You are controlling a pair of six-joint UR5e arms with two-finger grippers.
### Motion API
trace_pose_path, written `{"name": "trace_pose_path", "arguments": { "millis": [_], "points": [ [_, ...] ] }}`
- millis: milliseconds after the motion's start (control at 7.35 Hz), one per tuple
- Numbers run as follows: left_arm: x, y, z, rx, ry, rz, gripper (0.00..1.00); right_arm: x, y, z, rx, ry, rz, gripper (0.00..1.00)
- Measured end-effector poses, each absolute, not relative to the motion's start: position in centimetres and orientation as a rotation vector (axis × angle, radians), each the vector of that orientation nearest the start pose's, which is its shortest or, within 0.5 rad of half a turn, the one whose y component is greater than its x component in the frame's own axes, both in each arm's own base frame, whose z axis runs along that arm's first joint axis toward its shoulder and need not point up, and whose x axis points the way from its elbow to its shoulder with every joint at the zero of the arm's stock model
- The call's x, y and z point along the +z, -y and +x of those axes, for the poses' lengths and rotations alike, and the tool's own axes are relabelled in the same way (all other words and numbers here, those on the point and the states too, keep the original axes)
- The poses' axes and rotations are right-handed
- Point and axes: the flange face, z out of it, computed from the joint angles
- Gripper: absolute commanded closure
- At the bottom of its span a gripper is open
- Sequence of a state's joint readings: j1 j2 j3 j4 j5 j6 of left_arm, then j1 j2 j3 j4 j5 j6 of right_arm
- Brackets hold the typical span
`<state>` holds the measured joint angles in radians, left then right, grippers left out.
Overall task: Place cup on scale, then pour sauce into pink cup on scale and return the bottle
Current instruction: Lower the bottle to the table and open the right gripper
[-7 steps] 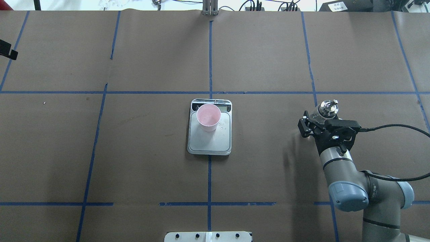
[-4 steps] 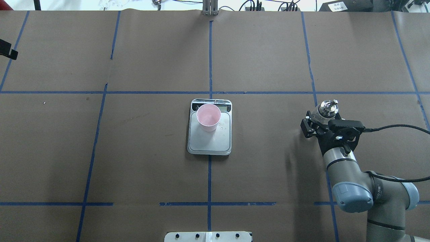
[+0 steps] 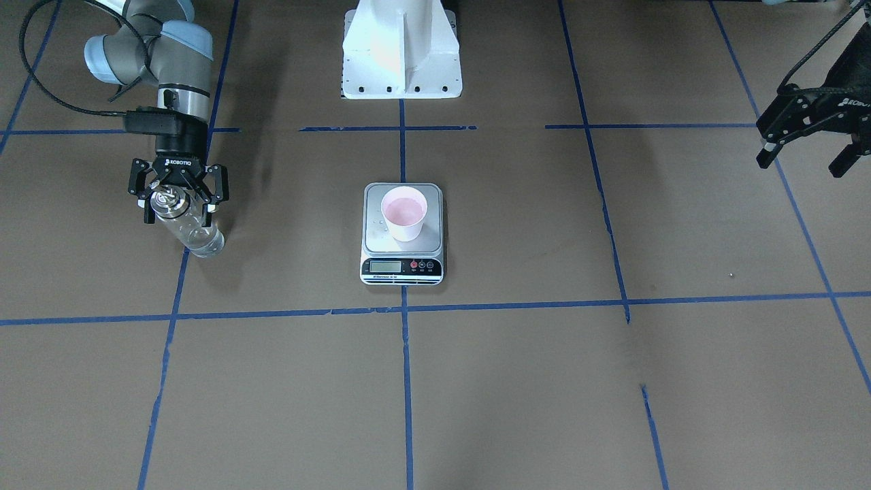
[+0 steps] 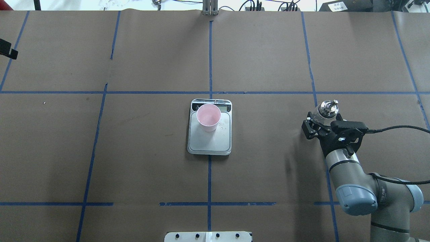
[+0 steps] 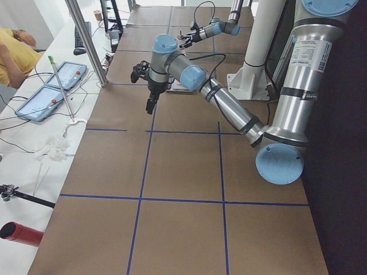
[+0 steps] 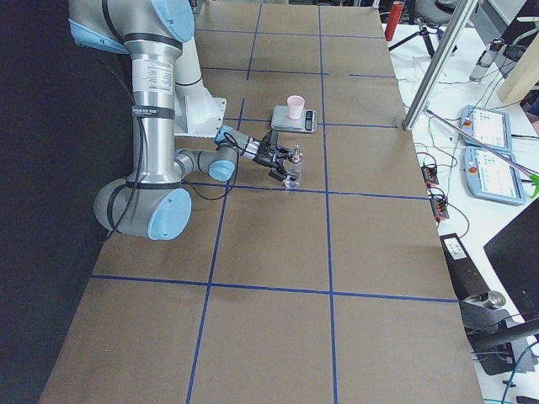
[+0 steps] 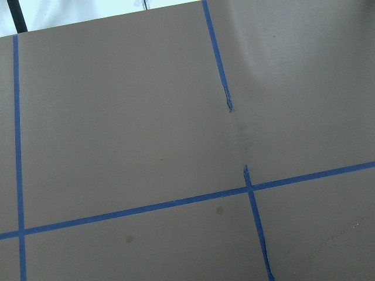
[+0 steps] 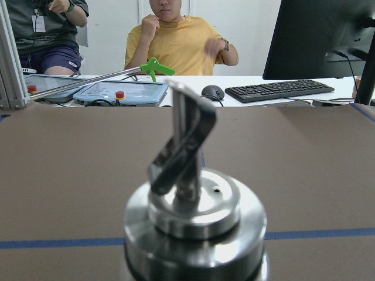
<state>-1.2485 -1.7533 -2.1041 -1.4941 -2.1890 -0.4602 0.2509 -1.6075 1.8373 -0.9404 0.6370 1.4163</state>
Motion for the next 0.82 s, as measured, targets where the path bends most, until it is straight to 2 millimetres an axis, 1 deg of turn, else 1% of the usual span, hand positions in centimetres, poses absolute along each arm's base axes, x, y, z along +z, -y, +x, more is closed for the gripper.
{"name": "trace_pose_path", "arguments": {
  "millis": [272,544,680,816],
  "points": [
    [32.8,49.9,8.7,0.068,-0.787,0.345,0.0,46.1,31.6,-41.5,0.467,0.617,1.012,0.0],
    [32.8,49.9,8.7,0.067,-0.787,0.345,0.0,46.7,29.8,-41.6,0.428,0.621,0.999,0.0],
    [32.8,49.9,8.7,0.067,-0.787,0.344,0.0,47.1,28.6,-41.1,0.402,0.625,0.985,0.0],
    [32.8,49.9,8.7,0.067,-0.787,0.344,0.0,47.5,27.2,-39.9,0.366,0.632,0.955,0.0]
  ]
}}
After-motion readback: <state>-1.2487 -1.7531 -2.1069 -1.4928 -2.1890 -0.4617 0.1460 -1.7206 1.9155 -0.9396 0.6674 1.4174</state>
